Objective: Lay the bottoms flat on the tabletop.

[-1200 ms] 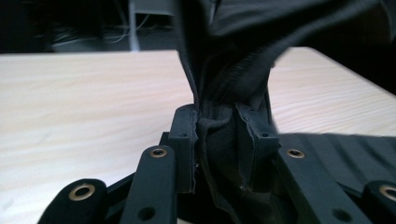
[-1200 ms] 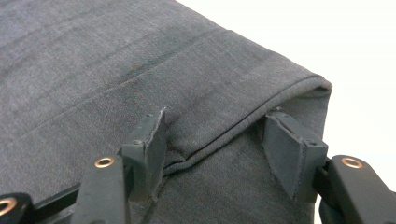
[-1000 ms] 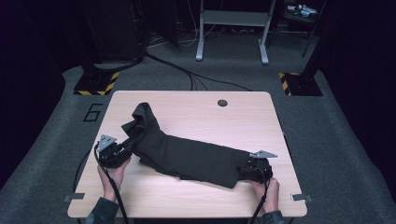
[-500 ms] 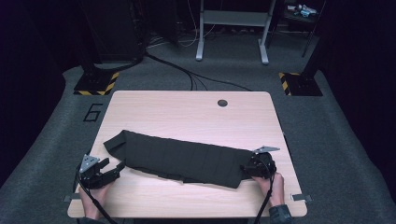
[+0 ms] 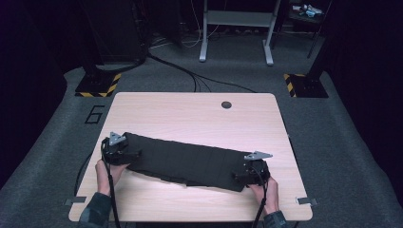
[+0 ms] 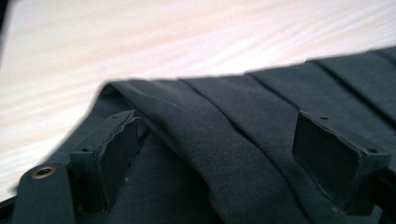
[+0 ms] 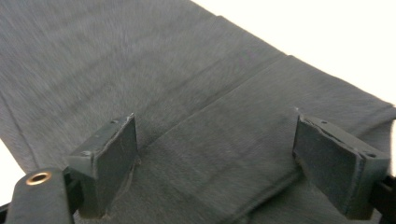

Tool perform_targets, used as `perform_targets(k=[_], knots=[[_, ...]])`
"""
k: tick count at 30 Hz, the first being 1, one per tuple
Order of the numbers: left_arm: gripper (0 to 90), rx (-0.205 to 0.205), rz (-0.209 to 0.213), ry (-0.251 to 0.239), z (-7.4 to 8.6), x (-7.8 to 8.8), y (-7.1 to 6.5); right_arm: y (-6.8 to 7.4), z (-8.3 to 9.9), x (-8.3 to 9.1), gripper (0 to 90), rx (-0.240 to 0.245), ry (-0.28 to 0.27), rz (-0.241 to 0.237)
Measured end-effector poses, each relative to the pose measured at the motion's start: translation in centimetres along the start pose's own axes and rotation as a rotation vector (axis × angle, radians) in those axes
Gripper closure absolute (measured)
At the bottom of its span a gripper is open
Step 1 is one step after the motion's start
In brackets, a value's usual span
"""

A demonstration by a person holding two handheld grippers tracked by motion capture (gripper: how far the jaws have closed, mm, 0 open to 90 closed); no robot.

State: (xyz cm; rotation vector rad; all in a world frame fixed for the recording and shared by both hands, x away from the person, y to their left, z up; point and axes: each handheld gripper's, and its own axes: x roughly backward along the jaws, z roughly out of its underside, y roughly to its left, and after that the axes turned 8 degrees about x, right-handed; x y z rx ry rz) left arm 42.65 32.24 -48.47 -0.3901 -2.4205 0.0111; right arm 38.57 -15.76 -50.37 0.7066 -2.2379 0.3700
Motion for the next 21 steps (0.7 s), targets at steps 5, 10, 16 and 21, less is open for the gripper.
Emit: perform_targets(k=[5,10,16,21], knots=[[14.1,0.007,0.024,0.068,1.5,-1.4,0.0,-0.3,0.7,-0.5,11.5,-0.025,0.02,-0.012],[14.1,0.015,0.054,0.098,2.4,-1.6,-0.7,-1.3,1.1,-0.6,9.2,-0.041,0.027,-0.018],[14.0,0.035,0.099,0.105,3.6,-1.1,-1.6,-2.6,2.0,-0.2,9.0,-0.048,0.012,0.003],[14.1,0.075,0.095,0.068,4.8,-0.7,-2.8,-3.3,2.4,0.1,8.6,-0.071,0.018,0.011]])
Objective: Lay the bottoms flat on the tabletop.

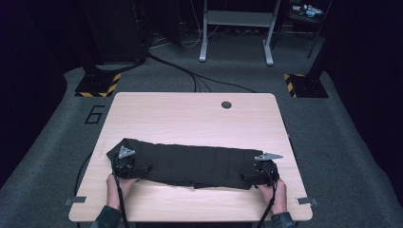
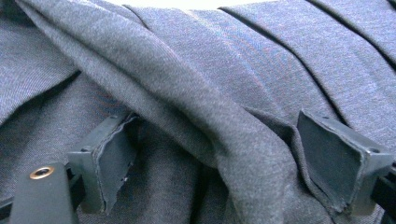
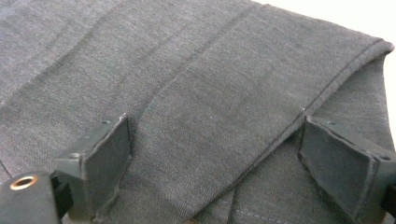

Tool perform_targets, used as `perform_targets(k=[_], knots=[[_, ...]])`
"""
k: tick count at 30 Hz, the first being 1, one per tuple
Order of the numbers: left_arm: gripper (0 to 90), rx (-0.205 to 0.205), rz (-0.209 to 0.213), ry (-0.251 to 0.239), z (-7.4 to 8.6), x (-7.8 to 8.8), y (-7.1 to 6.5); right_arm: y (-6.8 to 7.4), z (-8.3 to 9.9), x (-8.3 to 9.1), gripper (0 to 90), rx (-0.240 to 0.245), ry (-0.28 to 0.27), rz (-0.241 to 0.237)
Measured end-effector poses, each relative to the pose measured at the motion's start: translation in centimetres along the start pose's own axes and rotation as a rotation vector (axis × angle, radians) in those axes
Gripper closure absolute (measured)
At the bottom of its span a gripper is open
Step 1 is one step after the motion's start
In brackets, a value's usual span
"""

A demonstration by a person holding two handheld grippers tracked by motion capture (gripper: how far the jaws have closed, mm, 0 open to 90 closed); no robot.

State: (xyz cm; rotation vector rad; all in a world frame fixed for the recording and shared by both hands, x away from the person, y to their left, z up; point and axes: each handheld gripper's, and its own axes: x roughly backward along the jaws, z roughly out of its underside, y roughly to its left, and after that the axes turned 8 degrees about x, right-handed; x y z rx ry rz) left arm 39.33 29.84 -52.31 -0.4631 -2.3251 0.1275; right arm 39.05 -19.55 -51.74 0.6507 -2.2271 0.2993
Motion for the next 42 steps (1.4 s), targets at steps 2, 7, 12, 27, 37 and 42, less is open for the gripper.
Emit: perform_targets(k=[2,7,12,27,37,42], knots=[[14.1,0.005,-0.006,-0.008,0.5,0.2,-0.6,-0.4,0.1,0.1,8.2,-0.003,-0.001,0.006],[14.1,-0.02,-0.001,-0.029,1.8,0.7,-1.8,-1.1,0.9,0.5,8.2,0.002,-0.021,0.022],[14.1,-0.045,0.021,-0.05,2.3,1.1,-2.1,-1.1,1.7,0.8,8.0,-0.017,-0.053,0.038],[13.2,-0.057,0.024,-0.124,2.3,5.1,-1.5,0.5,0.8,2.5,6.3,-0.018,-0.131,0.044],[14.0,-0.039,0.048,-0.107,4.6,6.7,-1.1,2.4,2.2,4.3,13.3,-0.035,-0.133,0.011],[14.6,-0.04,0.058,-0.086,5.4,6.3,-1.0,3.3,3.1,4.5,14.1,-0.02,-0.115,0.041]])
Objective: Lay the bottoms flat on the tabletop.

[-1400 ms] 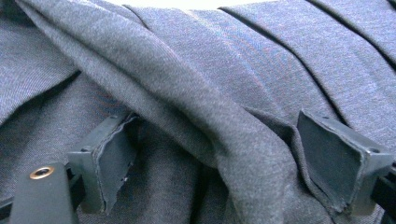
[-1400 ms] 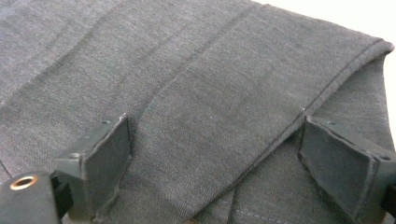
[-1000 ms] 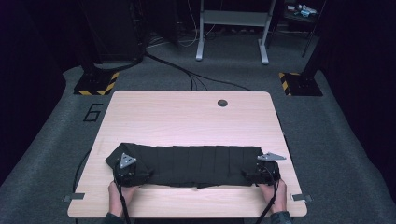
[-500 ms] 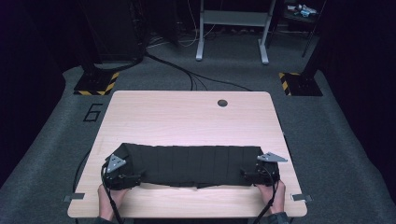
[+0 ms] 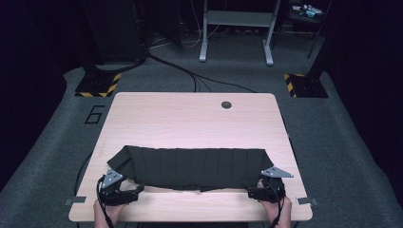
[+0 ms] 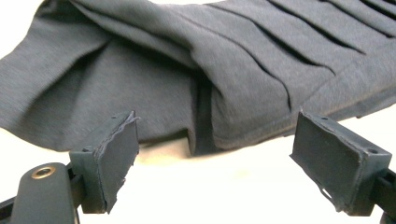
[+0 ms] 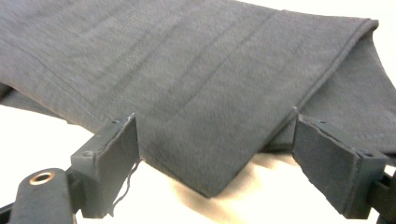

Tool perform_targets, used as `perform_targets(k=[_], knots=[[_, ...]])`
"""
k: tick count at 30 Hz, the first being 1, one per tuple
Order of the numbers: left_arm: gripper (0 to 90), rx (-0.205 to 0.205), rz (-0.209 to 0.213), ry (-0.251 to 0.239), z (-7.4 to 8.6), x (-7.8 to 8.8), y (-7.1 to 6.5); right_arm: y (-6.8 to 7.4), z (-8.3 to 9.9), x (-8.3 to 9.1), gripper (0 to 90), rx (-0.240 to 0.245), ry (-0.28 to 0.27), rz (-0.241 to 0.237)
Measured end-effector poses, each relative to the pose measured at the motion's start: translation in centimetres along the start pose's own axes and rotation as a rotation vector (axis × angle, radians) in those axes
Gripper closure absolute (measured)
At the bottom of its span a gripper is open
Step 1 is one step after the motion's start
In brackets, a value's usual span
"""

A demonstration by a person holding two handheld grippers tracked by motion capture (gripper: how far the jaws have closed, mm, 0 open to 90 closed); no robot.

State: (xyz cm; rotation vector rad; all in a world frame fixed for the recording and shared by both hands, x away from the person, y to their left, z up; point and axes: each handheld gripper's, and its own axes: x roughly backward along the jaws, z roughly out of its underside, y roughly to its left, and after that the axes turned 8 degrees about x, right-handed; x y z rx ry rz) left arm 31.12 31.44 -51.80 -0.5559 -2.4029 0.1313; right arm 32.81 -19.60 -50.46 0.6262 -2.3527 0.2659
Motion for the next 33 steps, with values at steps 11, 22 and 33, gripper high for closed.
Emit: perform_targets(k=[11,22,33], knots=[[20.5,-0.064,-0.021,0.007,0.4,-0.6,-1.2,1.0,1.2,-0.3,24.9,0.023,0.02,0.022],[32.6,-0.111,-0.03,-0.015,-0.4,-1.1,-1.8,1.2,1.2,-0.2,36.9,0.031,0.023,0.033],[62.1,-0.119,-0.04,-0.014,0.1,-1.3,-1.9,1.6,1.6,-0.5,60.8,0.061,0.03,0.009]])
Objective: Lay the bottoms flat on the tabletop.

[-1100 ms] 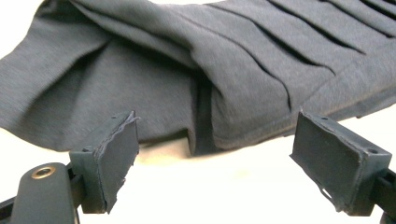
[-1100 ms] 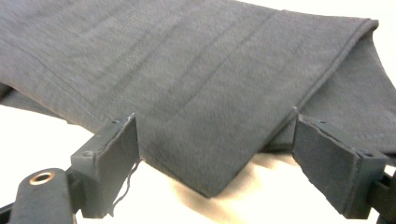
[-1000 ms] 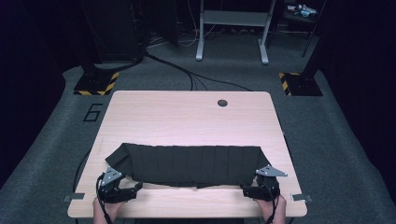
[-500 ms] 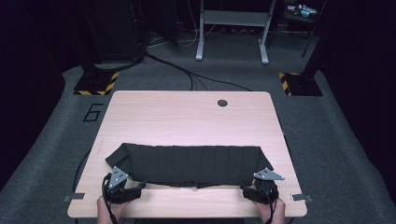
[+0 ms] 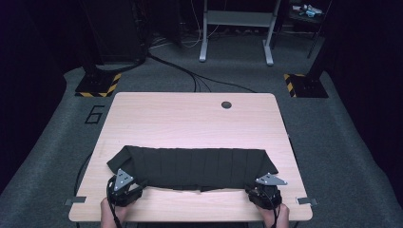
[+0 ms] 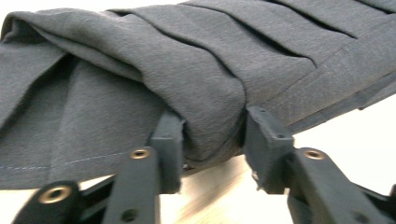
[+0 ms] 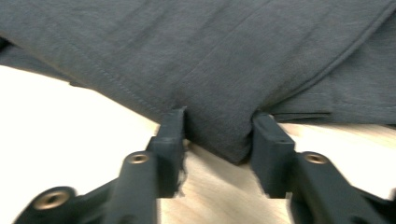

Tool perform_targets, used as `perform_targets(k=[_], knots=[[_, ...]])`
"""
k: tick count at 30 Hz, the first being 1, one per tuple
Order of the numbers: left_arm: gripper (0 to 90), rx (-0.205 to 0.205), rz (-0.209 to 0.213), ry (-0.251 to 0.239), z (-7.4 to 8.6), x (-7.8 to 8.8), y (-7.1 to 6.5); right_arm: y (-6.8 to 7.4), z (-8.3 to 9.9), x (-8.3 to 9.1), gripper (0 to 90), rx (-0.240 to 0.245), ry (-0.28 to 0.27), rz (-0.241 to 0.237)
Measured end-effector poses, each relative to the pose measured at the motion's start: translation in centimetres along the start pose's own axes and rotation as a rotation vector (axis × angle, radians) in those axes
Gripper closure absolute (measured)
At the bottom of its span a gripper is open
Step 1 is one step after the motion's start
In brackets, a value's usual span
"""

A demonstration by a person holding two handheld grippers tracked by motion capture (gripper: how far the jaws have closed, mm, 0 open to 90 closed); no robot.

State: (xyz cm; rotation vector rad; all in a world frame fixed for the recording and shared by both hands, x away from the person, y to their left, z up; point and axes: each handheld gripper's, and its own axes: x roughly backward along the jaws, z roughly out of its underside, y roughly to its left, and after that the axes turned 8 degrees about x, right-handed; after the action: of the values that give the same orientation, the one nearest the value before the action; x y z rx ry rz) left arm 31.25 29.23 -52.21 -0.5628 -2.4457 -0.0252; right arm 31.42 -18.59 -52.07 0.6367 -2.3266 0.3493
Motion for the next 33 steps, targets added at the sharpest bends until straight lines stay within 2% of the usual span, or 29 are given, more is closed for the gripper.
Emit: perform_targets(k=[3,5,12,13,14,16,17,18,22,24,26,30,33], knots=[[67.9,0.0,-0.003,-0.004,0.1,0.1,0.0,0.1,0.0,0.1,66.9,0.016,-0.003,0.011],[70.1,-0.012,0.0,0.0,0.0,0.3,0.1,0.1,0.0,0.3,70.1,0.002,-0.007,0.012],[72.4,-0.009,-0.005,-0.036,-0.4,0.5,0.0,0.0,-0.2,1.1,77.9,-0.001,-0.048,0.016],[72.3,-0.014,-0.003,-0.026,-0.5,0.6,0.1,-0.1,-0.3,1.2,78.4,0.002,-0.053,0.018],[70.8,-0.017,0.0,-0.008,-0.6,0.7,0.2,-0.1,-0.3,1.3,78.8,-0.001,-0.059,0.018],[59.0,-0.003,-0.011,-0.013,-0.8,0.7,0.2,-0.1,-0.3,1.3,79.3,-0.001,-0.061,0.018],[53.9,-0.01,-0.003,-0.003,-0.8,0.8,0.3,-0.1,-0.3,1.3,79.6,-0.004,-0.062,0.022],[53.1,-0.017,0.005,-0.004,-0.8,0.7,0.3,0.0,-0.3,1.3,79.9,0.002,-0.067,0.026],[60.4,-0.042,0.002,0.029,-0.9,0.4,0.1,0.0,-0.4,1.3,81.1,0.007,-0.069,0.031],[68.7,-0.038,-0.005,0.01,-0.9,0.4,0.2,0.1,-0.5,1.4,81.6,0.006,-0.07,0.03],[72.6,-0.026,0.01,0.003,-1.0,0.6,0.3,0.1,-0.7,1.6,82.0,0.013,-0.077,0.036],[76.2,-0.042,0.012,-0.016,-1.7,0.8,0.5,0.0,-1.4,2.1,82.4,0.033,-0.09,0.039],[77.5,-0.038,0.026,-0.014,-2.5,1.2,0.7,-0.1,-2.1,2.6,82.5,0.044,-0.103,0.044]])
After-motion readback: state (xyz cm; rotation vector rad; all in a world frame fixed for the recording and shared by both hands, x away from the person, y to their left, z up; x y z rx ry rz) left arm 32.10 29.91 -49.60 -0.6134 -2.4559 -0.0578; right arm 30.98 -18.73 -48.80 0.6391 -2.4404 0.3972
